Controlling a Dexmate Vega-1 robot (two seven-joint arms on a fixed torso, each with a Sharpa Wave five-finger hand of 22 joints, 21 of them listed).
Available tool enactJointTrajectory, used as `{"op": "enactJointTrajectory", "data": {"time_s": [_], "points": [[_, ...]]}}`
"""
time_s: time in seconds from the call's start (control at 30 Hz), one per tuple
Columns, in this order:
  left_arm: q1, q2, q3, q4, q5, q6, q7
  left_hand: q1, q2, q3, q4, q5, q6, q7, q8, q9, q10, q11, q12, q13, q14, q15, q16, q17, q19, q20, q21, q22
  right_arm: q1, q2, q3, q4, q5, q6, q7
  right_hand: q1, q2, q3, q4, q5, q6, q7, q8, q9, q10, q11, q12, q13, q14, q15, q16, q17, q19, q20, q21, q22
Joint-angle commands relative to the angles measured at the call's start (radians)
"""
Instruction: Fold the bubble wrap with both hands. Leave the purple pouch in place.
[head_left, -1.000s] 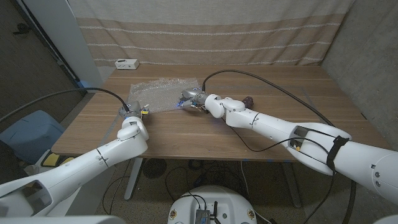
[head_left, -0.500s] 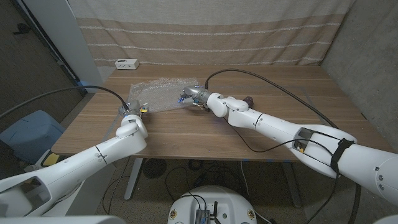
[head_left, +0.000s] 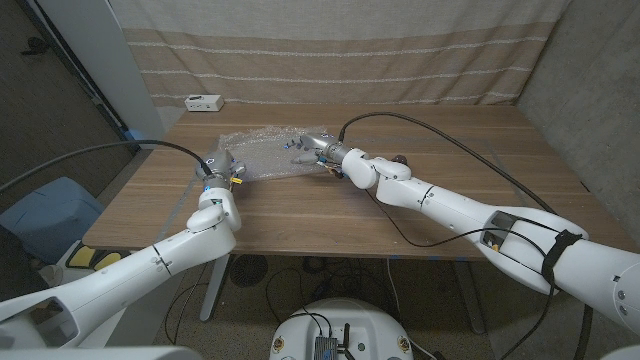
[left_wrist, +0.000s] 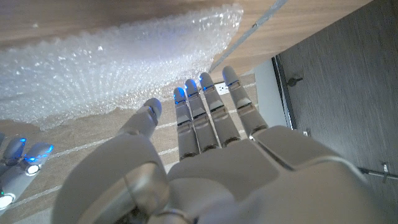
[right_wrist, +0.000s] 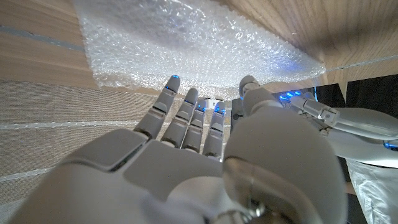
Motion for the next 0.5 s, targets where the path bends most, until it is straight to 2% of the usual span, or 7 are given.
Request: {"op": "enactJointTrajectory", "data": {"time_s": [0.03,0.13,0.2,0.3,0.33,0.43,0.5], "points": [[0.037,-0.022,-0.014,-0.011,0.107,-0.025,0.070,0.021,0.001,-0.023,-0.006,-0.002,-0.060,-0.015,0.000,0.003,-0.044,0.000,-0.007,0.007,-0.040,0.002,-0.005,0.006,-0.027,-0.004,-0.014,0.005,-0.003,-0.041,0.018,-0.048,0.001,0.001,0.072,-0.033,-0.019,-0.008,0.015,0.001,-0.018,0.000,0.009,0.002,-0.026,0.009,0.000,-0.001,-0.038,-0.020,-0.002,-0.006,-0.029,0.010,-0.016,-0.001],[0.028,-0.010,-0.003,-0.022,0.120,-0.009,0.021,0.026,-0.013,-0.050,-0.011,-0.003,-0.123,-0.022,0.002,0.003,-0.111,0.006,-0.012,0.011,-0.110,0.012,-0.017,0.004,-0.056,-0.001,-0.032,0.006,0.003,-0.048,0.017,-0.057,0.003,-0.007,0.113,-0.062,-0.027,-0.012,0.021,0.005,-0.066,-0.005,0.004,0.001,-0.068,0.002,-0.003,-0.004,-0.091,-0.013,-0.002,-0.019,-0.057,0.014,-0.035,-0.003],[0.015,0.008,0.012,-0.035,0.129,0.004,-0.030,0.025,-0.025,-0.063,-0.013,-0.004,-0.150,-0.025,0.001,0.002,-0.132,0.002,-0.013,0.011,-0.129,0.013,-0.018,0.002,-0.070,0.003,-0.040,0.006,0.005,-0.052,0.009,-0.066,-0.016,-0.024,0.124,-0.067,-0.033,-0.009,0.016,0.007,-0.089,-0.005,0.005,0.000,-0.094,0.006,-0.005,-0.006,-0.121,-0.006,-0.003,-0.029,-0.076,0.019,-0.048,-0.004],[-0.003,0.032,0.035,-0.048,0.142,0.018,-0.098,0.026,-0.064,-0.101,-0.016,-0.007,-0.242,-0.041,0.000,0.001,-0.195,0.009,-0.011,0.009,-0.212,0.029,-0.024,-0.005,-0.093,0.011,-0.061,0.006,0.002,-0.056,-0.001,-0.078,-0.047,-0.048,0.123,-0.063,-0.044,-0.003,0.005,0.014,-0.131,-0.007,0.002,-0.001,-0.138,-0.005,-0.009,-0.009,-0.158,-0.011,-0.003,-0.043,-0.094,0.021,-0.063,-0.005],[-0.011,0.040,0.045,-0.051,0.148,0.023,-0.122,0.029,-0.074,-0.111,-0.016,-0.008,-0.268,-0.048,0.001,0.000,-0.214,0.009,-0.011,0.008,-0.231,0.035,-0.024,-0.007,-0.100,0.013,-0.067,0.005,0.001,-0.056,-0.006,-0.082,-0.063,-0.059,0.118,-0.061,-0.046,-0.001,0.002,0.015,-0.142,-0.006,0.001,-0.001,-0.143,-0.006,-0.009,-0.010,-0.165,-0.010,-0.003,-0.045,-0.091,0.020,-0.063,-0.005],[-0.040,0.057,0.077,-0.056,0.166,0.044,-0.199,0.041,-0.091,-0.136,-0.013,-0.009,-0.363,-0.044,0.001,-0.001,-0.311,0.014,-0.016,0.004,-0.318,0.047,-0.029,-0.012,-0.128,0.012,-0.093,0.005,0.001,-0.054,-0.020,-0.082,-0.098,-0.077,0.109,-0.054,-0.048,0.003,-0.003,0.017,-0.156,-0.005,0.001,-0.002,-0.154,-0.006,-0.008,-0.011,-0.177,-0.012,-0.004,-0.050,-0.091,0.019,-0.066,-0.005],[-0.046,0.062,0.082,-0.057,0.168,0.043,-0.228,0.046,-0.094,-0.141,-0.013,-0.009,-0.389,-0.044,0.001,-0.001,-0.335,0.020,-0.017,0.003,-0.336,0.051,-0.028,-0.013,-0.132,0.014,-0.098,0.005,0.001,-0.049,-0.025,-0.073,-0.108,-0.081,0.103,-0.047,-0.050,0.007,-0.008,0.019,-0.167,-0.006,0.001,-0.002,-0.163,-0.007,-0.008,-0.011,-0.184,-0.012,-0.003,-0.054,-0.091,0.017,-0.068,-0.005]]}}
